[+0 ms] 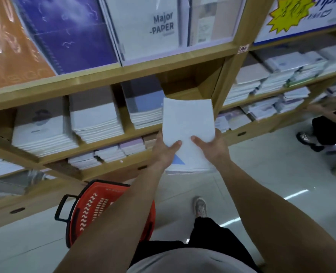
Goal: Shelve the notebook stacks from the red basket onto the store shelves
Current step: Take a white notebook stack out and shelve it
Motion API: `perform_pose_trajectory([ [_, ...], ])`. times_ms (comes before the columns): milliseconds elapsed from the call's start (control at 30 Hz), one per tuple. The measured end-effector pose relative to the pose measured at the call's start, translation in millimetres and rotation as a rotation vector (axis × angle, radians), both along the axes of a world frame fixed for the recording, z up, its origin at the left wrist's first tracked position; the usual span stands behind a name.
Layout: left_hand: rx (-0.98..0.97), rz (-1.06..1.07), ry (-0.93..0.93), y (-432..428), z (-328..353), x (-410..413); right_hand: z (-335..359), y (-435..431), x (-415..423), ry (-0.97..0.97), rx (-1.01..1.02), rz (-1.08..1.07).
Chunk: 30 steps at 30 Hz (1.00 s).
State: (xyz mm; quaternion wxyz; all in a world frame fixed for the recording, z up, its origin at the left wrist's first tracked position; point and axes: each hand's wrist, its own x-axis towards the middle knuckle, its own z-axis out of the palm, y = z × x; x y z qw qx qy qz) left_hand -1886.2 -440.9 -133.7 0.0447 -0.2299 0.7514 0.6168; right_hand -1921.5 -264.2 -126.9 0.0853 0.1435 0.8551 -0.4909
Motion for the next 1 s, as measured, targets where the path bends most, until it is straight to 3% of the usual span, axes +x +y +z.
perform_pose_trajectory([
  [333, 0.044, 0.176, -0.068, 101, -66, -109, -60, 88, -132, -0.067, 0.042, 0.119],
  [567, 0.026, 0.338, -0.09, 97, -101, -107, -92, 76, -145, -0.087, -0.005, 0.235],
  [1000, -0.003, 0.316, -0.112, 87, -107, -179, -109, 67, -215, -0.12, 0.023, 0.247],
])
